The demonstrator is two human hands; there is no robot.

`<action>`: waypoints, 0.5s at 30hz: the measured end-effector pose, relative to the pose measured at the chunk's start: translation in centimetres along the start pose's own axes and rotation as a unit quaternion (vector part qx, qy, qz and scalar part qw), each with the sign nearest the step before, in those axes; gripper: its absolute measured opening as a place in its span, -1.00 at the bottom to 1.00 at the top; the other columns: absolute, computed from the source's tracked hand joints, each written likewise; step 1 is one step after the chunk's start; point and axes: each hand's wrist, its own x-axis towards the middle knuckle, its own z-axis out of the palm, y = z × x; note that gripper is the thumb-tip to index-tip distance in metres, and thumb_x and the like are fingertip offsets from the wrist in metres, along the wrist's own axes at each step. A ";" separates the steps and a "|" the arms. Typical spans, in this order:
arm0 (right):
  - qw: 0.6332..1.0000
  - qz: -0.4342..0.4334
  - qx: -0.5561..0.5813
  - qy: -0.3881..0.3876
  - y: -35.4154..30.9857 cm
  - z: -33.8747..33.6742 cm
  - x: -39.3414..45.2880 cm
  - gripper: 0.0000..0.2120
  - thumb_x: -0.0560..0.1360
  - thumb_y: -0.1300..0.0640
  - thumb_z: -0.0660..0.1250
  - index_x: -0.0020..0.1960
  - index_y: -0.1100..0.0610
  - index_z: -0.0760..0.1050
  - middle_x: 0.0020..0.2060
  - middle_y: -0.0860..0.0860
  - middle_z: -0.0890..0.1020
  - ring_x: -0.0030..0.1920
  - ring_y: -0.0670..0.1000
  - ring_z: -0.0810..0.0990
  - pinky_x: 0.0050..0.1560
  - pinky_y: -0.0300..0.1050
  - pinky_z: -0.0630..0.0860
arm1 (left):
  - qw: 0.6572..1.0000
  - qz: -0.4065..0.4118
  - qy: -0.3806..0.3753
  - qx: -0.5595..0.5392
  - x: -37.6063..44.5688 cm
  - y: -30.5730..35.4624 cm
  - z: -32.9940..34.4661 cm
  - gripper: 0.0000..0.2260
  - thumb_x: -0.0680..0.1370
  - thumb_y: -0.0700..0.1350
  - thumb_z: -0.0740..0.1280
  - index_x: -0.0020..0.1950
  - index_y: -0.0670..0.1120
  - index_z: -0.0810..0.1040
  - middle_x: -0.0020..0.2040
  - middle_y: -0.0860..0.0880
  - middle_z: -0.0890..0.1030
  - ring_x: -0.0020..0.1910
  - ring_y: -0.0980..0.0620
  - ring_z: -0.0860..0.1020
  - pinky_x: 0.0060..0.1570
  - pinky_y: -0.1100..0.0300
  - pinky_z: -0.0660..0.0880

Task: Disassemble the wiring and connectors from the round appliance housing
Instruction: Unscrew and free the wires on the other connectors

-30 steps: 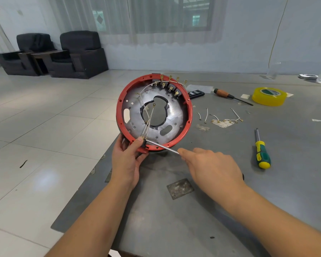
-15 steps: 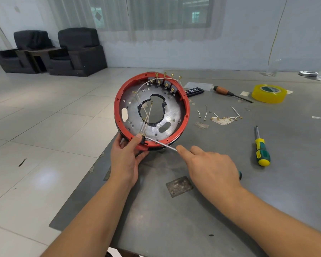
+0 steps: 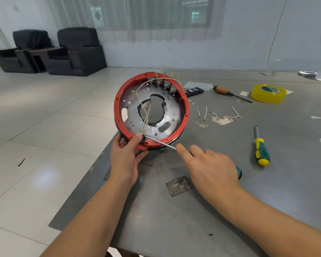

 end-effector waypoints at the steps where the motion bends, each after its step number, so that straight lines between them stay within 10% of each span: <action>1: 1.000 0.006 0.000 -0.003 0.0 0.1 0.0 -0.27 0.07 0.32 0.61 0.24 0.05 0.64 -0.39 0.03 0.44 -0.59 0.12 0.29 -0.47 -0.25 -0.12 | 1.000 0.001 0.000 -0.001 0.0 0.0 0.0 -0.64 0.61 -0.23 0.46 0.40 -0.08 0.54 0.24 -0.22 0.70 0.18 -0.33 0.69 0.20 -0.31 0.63; 4: 0.999 0.028 0.011 -0.018 0.1 0.6 0.3 -0.45 0.43 0.18 0.42 0.36 -0.16 0.45 -0.33 -0.04 0.32 -0.55 0.09 0.16 -0.50 -0.18 -0.07 | 1.000 0.003 -0.004 0.000 0.1 -0.1 -0.1 -0.67 0.61 -0.23 0.46 0.36 -0.05 0.56 0.24 -0.20 0.70 0.17 -0.34 0.69 0.19 -0.32 0.63; 10: 0.993 0.025 0.116 -0.022 2.0 1.1 0.8 -0.70 0.69 -0.09 0.04 0.41 -0.27 0.27 0.04 -0.13 0.63 -0.09 0.21 0.63 -0.26 -0.01 0.41 | 1.000 0.012 -0.016 0.005 0.2 -0.3 -0.3 -0.64 0.61 -0.24 0.46 0.39 -0.06 0.56 0.22 -0.09 0.72 0.12 -0.29 0.72 0.15 -0.28 0.66; 15: 0.999 0.033 0.016 0.006 1.2 0.3 0.6 -0.62 0.53 0.14 0.33 0.26 -0.23 0.46 -0.34 -0.05 0.33 -0.55 0.06 0.08 -0.50 -0.18 -0.02 | 1.000 0.016 -0.014 0.010 0.2 -0.3 -0.2 -0.62 0.60 -0.23 0.47 0.41 -0.07 0.55 0.23 -0.10 0.72 0.11 -0.26 0.73 0.15 -0.27 0.66</action>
